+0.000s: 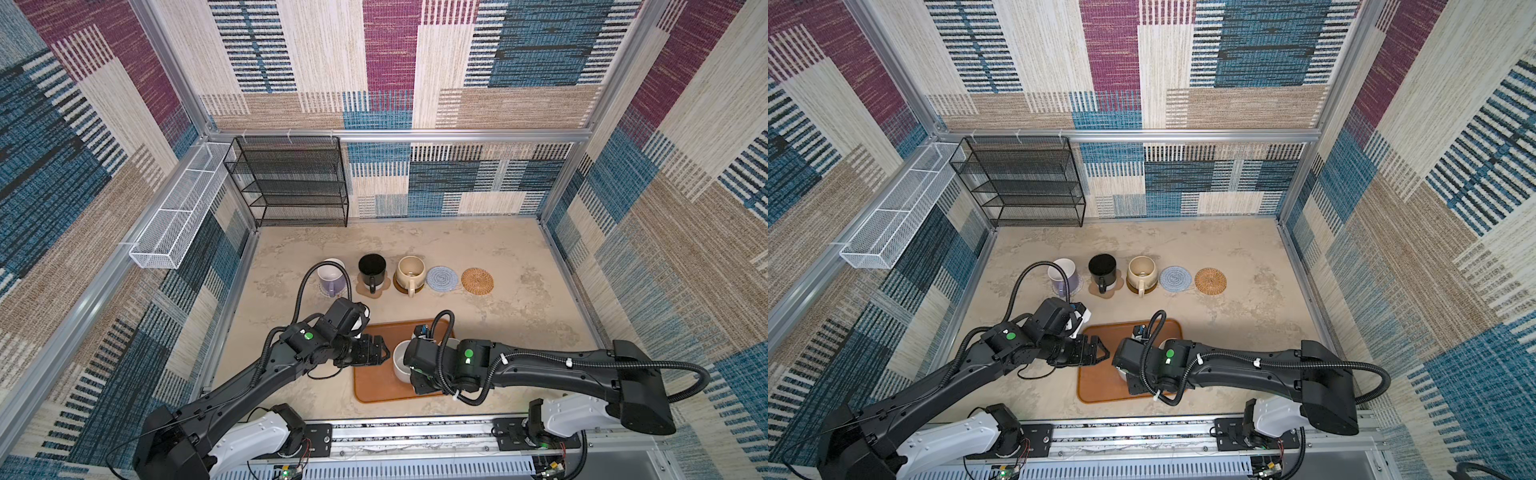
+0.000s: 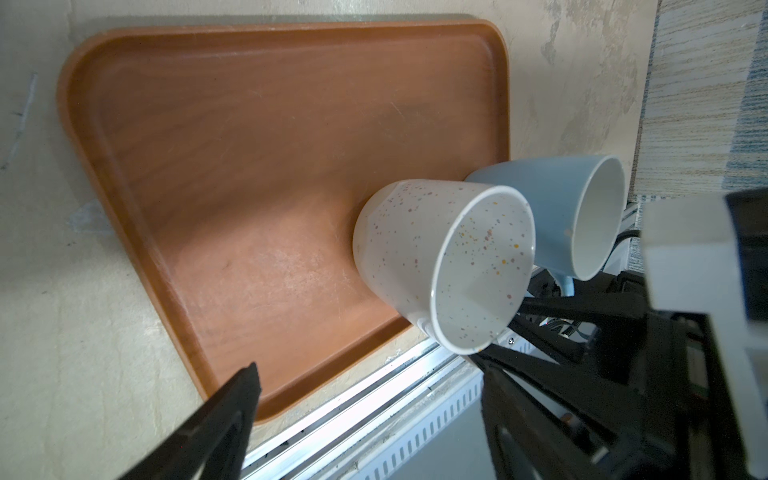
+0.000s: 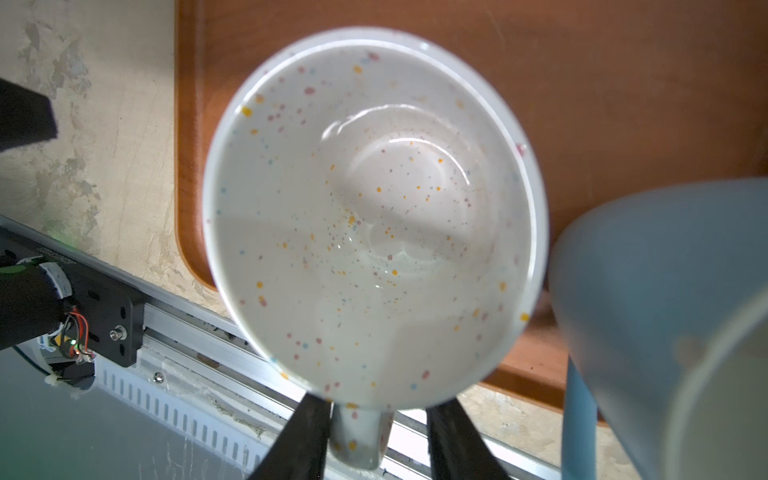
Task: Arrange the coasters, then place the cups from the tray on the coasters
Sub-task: 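Lower the right gripper and grasp the white speckled mug rim, then lift the white speckled mug off the tray with the right gripper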
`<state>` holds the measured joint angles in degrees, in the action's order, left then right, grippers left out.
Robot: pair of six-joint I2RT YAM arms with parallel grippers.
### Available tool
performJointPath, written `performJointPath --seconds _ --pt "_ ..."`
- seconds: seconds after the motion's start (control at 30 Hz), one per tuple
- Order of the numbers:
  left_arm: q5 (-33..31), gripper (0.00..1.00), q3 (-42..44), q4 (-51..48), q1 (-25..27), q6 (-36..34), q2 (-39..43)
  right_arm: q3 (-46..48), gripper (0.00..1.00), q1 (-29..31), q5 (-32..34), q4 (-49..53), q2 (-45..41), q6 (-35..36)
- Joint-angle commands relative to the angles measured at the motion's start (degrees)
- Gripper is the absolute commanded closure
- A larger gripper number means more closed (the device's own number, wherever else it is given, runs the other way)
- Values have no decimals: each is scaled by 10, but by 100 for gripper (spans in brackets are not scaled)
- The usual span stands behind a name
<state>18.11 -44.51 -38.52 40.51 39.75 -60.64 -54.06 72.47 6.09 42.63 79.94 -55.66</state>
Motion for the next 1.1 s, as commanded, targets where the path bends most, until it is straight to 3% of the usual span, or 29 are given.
performJointPath --seconds 0.0,0.2,0.47,0.87,1.07 --pt "-8 13 -1 7 0 7 2 -8 54 12 19 -5 18 -7" --pt "-6 14 1 11 -1 11 3 1 51 16 39 -15 35 -12" --pt "-4 14 5 13 -1 13 7 -4 65 16 59 -40 49 2" --pt "-6 14 12 21 -1 20 15 -8 79 16 103 -34 61 19" --pt "-3 14 26 42 -1 36 27 -6 94 16 107 -57 44 38"
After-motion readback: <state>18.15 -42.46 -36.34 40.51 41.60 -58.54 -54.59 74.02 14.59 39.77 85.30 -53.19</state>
